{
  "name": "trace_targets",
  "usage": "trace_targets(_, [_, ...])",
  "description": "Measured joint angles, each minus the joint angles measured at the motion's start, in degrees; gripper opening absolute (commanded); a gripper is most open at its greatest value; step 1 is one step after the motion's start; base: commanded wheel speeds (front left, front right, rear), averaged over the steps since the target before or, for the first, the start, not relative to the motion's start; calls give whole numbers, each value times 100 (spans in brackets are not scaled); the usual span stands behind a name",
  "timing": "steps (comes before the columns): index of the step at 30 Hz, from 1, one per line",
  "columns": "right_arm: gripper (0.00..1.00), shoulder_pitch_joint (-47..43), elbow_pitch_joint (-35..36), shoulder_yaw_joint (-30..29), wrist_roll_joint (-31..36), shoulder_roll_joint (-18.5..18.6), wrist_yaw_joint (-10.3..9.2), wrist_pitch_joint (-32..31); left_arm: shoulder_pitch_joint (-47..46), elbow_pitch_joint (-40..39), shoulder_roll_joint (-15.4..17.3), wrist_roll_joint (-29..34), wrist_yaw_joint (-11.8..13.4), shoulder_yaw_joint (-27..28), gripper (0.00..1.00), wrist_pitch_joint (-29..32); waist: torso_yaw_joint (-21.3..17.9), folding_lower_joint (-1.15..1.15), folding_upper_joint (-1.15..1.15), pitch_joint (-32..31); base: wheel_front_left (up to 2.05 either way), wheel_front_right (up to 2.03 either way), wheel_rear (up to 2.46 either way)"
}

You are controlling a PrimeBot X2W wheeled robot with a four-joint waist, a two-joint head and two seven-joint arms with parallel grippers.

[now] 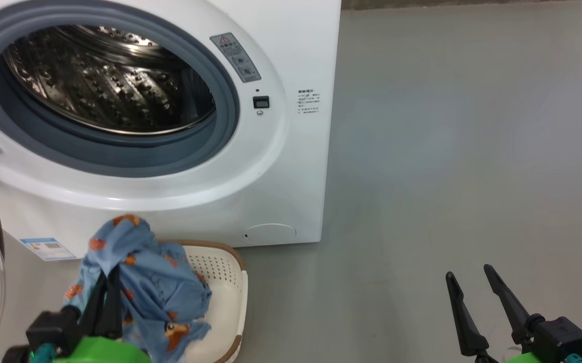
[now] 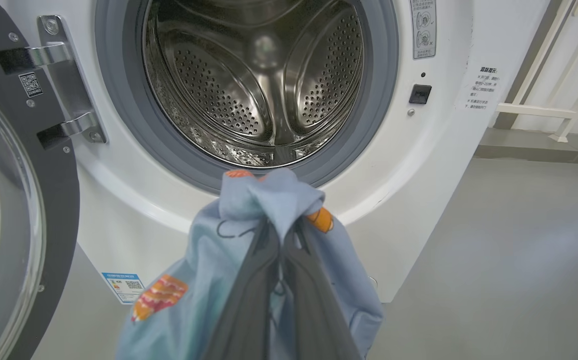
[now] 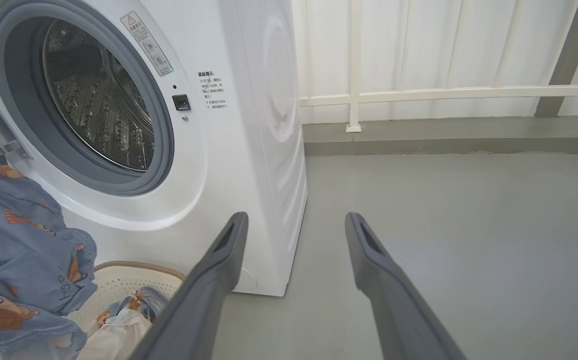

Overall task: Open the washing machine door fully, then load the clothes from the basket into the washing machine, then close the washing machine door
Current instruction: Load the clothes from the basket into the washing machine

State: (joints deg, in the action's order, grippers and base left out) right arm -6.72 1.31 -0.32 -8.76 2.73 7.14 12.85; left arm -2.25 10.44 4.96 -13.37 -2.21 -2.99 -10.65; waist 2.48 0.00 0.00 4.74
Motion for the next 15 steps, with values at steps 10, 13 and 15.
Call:
trace_targets(10, [100,278,165,-20,0,66,0,2,-1238,875,-5,-270,-8,116,0,-62,-12,0,0,497,0,0,0])
trace_targets(13, [100,437,204,-27,-2,100,0,11,-1758,1217,1,-376,-66,151,0,-78,-22,1,0,727,0,0,0])
trace_targets(15, [100,601,248,-27,-8,119,0,21,-2336,1601,16,-477,-114,189,0,21,-33,1,0,985,0,0,0])
